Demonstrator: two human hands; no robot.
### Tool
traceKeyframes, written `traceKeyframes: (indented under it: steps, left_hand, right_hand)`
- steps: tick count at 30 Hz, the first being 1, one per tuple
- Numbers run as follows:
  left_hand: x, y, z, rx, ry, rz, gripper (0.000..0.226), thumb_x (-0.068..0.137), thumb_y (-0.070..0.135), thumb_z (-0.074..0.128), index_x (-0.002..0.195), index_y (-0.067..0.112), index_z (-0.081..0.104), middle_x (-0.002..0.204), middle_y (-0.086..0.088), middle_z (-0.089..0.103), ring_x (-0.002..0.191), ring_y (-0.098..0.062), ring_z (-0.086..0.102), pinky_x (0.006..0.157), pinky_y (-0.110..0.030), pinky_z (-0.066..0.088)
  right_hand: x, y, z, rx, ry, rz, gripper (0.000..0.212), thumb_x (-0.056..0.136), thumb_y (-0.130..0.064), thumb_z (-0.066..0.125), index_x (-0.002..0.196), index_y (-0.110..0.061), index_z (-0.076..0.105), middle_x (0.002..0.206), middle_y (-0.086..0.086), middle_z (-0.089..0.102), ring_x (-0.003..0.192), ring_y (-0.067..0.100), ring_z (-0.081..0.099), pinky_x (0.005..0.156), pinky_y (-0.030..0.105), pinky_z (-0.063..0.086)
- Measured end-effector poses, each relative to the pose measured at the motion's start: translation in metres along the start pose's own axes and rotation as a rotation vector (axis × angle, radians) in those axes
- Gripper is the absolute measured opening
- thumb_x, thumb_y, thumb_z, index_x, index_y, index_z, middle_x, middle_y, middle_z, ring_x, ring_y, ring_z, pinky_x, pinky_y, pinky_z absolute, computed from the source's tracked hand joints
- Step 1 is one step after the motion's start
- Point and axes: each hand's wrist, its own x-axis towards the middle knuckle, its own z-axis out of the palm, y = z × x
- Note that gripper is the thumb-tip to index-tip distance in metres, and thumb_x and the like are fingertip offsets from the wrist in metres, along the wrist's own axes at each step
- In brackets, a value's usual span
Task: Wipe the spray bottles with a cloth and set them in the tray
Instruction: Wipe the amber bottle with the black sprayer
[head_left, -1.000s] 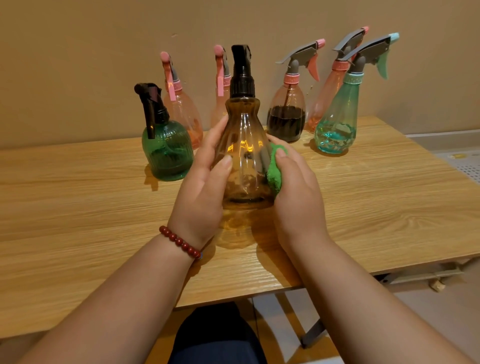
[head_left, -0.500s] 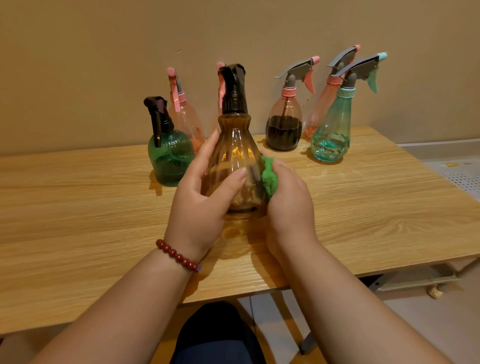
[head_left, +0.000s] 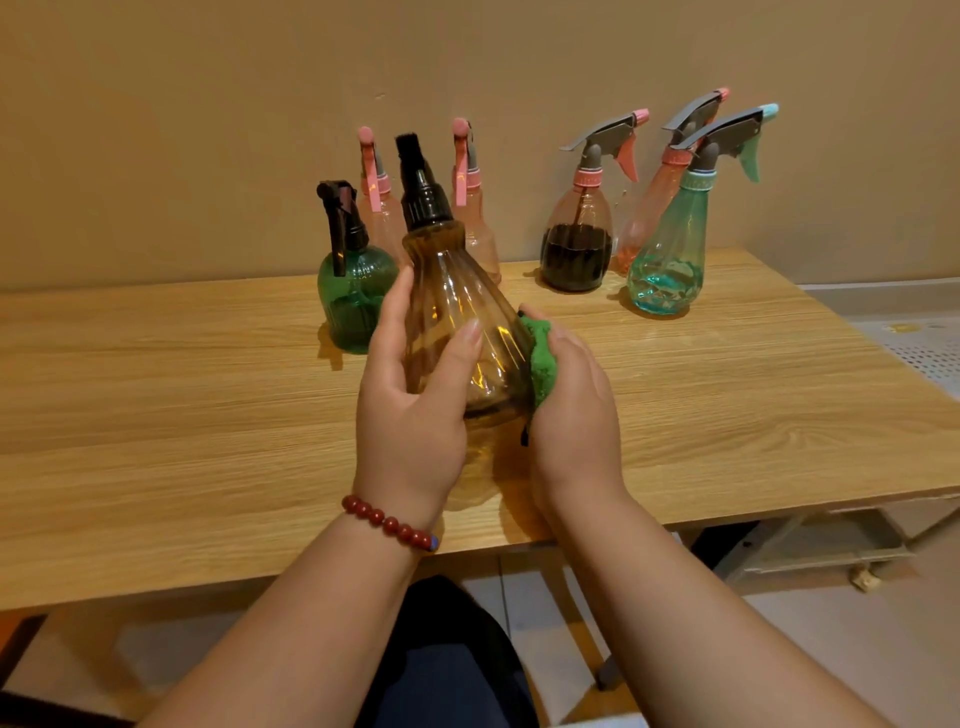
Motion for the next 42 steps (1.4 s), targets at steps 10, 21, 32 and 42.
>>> traceKeyframes:
  steps: [10, 21, 32, 42]
  left_hand:
    - [-0.017, 0.006, -0.009, 0.007, 0.040, -0.150, 0.061, 0.092, 0.044, 0.058, 0.145, 0.049, 0.027, 0.126, 0.034, 0.046, 0.114, 0.016, 0.048, 0.085, -0.011, 0.041]
    - [-0.038, 0.020, -0.027, 0.543, -0.205, -0.169, 0.059, 0.103, 0.037, 0.025, 0.148, 0.046, -0.013, 0.155, 0.020, -0.025, 0.129, 0.013, -0.020, 0.118, -0.030, -0.003]
    - [-0.035, 0.034, -0.039, 0.930, -0.264, 0.009, 0.052, 0.098, 0.046, 0.021, 0.150, 0.043, 0.017, 0.159, 0.022, 0.003, 0.137, 0.007, 0.011, 0.100, -0.020, 0.015]
    - [-0.023, 0.021, -0.032, 1.373, -0.189, 0.212, 0.072, 0.092, 0.060, 0.006, 0.136, 0.028, 0.051, 0.130, 0.005, 0.057, 0.116, -0.025, 0.047, 0.091, -0.039, 0.042]
  right_hand:
    - [-0.017, 0.003, -0.007, -0.272, -0.134, -0.376, 0.046, 0.097, -0.040, 0.033, 0.136, -0.022, 0.050, 0.144, -0.003, 0.046, 0.135, 0.003, 0.036, 0.108, 0.011, 0.026]
    - [-0.010, -0.003, -0.015, -0.168, -0.230, -0.213, 0.033, 0.093, -0.044, 0.041, 0.120, -0.034, 0.058, 0.113, -0.030, 0.053, 0.111, -0.013, 0.048, 0.088, 0.003, 0.035]
    - [-0.008, -0.007, -0.009, -0.150, -0.095, -0.058, 0.028, 0.104, -0.036, 0.033, 0.094, -0.042, 0.058, 0.093, -0.025, 0.058, 0.100, 0.002, 0.055, 0.085, 0.019, 0.042]
    - [-0.009, 0.001, -0.019, -0.240, -0.061, -0.113, 0.025, 0.104, -0.034, 0.033, 0.106, -0.035, 0.057, 0.091, -0.035, 0.050, 0.095, -0.017, 0.046, 0.079, -0.002, 0.030]
